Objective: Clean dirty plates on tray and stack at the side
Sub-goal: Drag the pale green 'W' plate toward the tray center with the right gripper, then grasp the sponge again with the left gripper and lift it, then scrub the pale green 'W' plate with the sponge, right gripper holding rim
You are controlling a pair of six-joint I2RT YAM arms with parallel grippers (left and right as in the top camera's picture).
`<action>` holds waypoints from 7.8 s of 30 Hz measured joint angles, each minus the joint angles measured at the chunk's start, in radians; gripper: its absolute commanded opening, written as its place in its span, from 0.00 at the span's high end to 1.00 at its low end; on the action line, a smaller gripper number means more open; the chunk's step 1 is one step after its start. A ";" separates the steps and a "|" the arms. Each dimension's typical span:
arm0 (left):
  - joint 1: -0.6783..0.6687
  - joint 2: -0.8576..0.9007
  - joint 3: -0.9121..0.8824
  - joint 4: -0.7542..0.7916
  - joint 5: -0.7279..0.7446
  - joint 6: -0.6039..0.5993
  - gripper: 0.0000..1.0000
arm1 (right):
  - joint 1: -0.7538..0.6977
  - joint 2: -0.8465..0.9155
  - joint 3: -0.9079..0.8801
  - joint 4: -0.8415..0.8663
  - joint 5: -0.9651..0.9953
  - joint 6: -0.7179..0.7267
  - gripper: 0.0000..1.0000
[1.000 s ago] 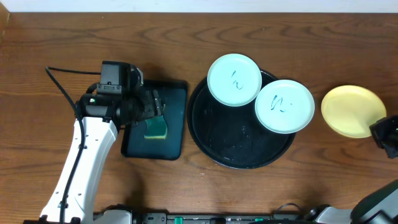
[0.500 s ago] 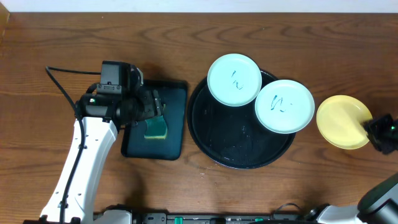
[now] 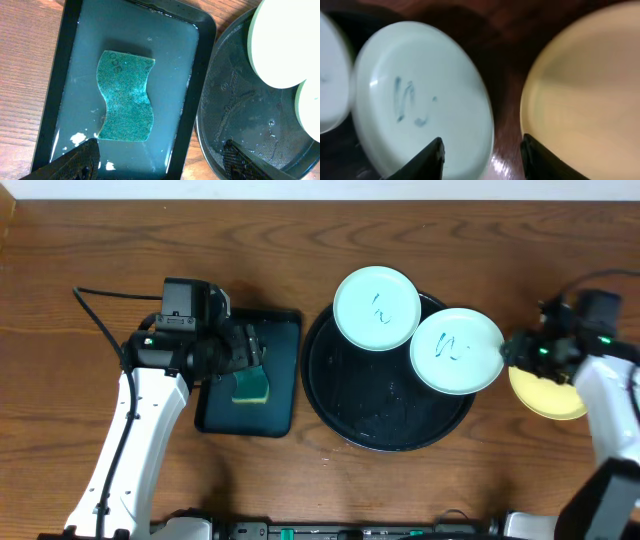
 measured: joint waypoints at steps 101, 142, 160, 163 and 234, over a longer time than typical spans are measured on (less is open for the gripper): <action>-0.029 0.455 -0.036 0.189 -0.162 -0.052 0.56 | 0.408 -0.186 -0.144 -0.017 0.005 0.133 0.79; -0.106 0.302 -0.131 0.108 -0.193 -0.057 0.42 | 0.408 -0.186 -0.144 -0.056 0.005 0.133 0.80; -0.099 0.377 -0.135 0.224 -0.208 -0.105 0.93 | 0.408 -0.186 -0.144 -0.061 0.005 0.133 0.79; -0.099 0.376 -0.118 0.190 -0.208 -0.109 0.92 | 0.408 -0.186 -0.144 -0.061 0.005 0.133 0.80; -0.640 0.630 0.201 0.200 -0.182 -0.345 0.93 | 0.421 0.135 -0.138 -0.001 -0.084 0.121 0.99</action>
